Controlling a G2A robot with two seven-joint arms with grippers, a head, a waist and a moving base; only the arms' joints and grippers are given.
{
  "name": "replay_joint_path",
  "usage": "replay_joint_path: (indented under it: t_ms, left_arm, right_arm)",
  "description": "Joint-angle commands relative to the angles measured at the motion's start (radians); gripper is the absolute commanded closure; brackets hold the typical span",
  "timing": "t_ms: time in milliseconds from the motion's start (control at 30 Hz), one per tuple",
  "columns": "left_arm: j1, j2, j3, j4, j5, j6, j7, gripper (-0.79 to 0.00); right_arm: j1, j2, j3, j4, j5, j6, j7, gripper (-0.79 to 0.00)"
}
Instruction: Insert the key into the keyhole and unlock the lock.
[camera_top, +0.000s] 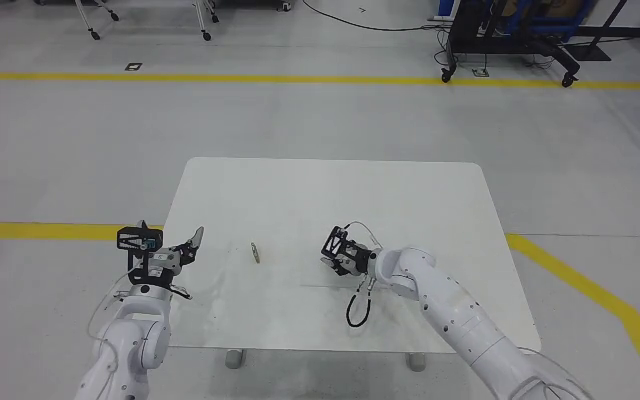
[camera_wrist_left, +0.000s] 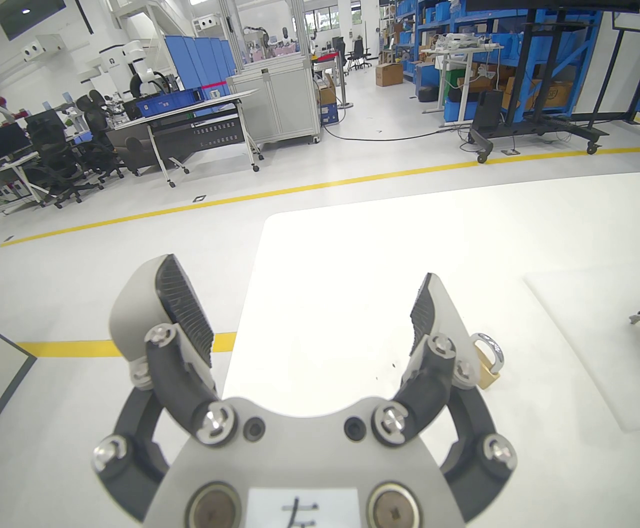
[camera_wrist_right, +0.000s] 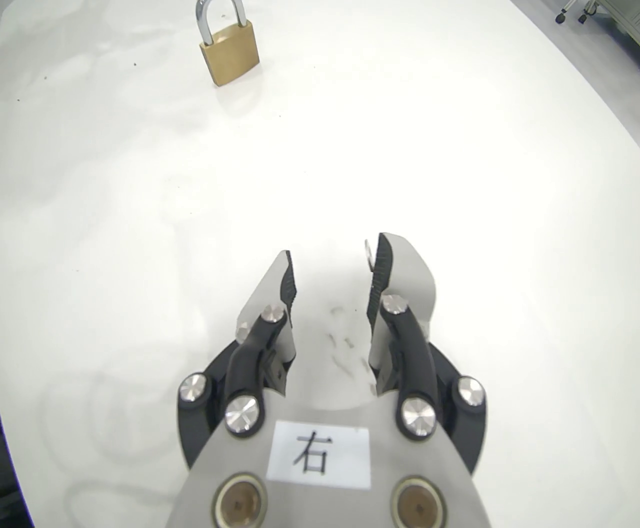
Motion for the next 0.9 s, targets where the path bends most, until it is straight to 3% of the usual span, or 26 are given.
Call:
replay_joint_path:
  t_ms: [0,100,300,333,400,467,867]
  left_arm:
    - [0.000,0.000,0.000,0.000,0.000,0.000,0.000,-0.785]
    - [0.000,0.000,0.000,0.000,0.000,0.000,0.000,-0.785]
    - [0.000,0.000,0.000,0.000,0.000,0.000,0.000,-0.785]
    - [0.000,0.000,0.000,0.000,0.000,0.000,0.000,-0.785]
    - [0.000,0.000,0.000,0.000,0.000,0.000,0.000,-0.785]
    - [0.000,0.000,0.000,0.000,0.000,0.000,0.000,-0.785]
    - [0.000,0.000,0.000,0.000,0.000,0.000,0.000,-0.785]
  right_arm:
    - [0.006,-0.001,0.000,0.008,-0.008,0.007,-0.002,-0.289]
    - [0.014,-0.002,0.000,0.016,-0.018,0.021,0.000,-0.311]
    - [0.033,-0.010,-0.012,0.038,-0.030,0.048,-0.001,-0.265]
    - [0.037,-0.012,-0.017,0.045,-0.028,0.050,-0.001,-0.200]
    - [0.046,-0.017,-0.026,0.056,-0.026,0.054,-0.002,-0.154]
    - [0.053,-0.021,-0.033,0.064,-0.028,0.057,-0.002,-0.009]
    - [0.049,-0.016,-0.022,0.046,-0.066,0.046,-0.023,0.000]
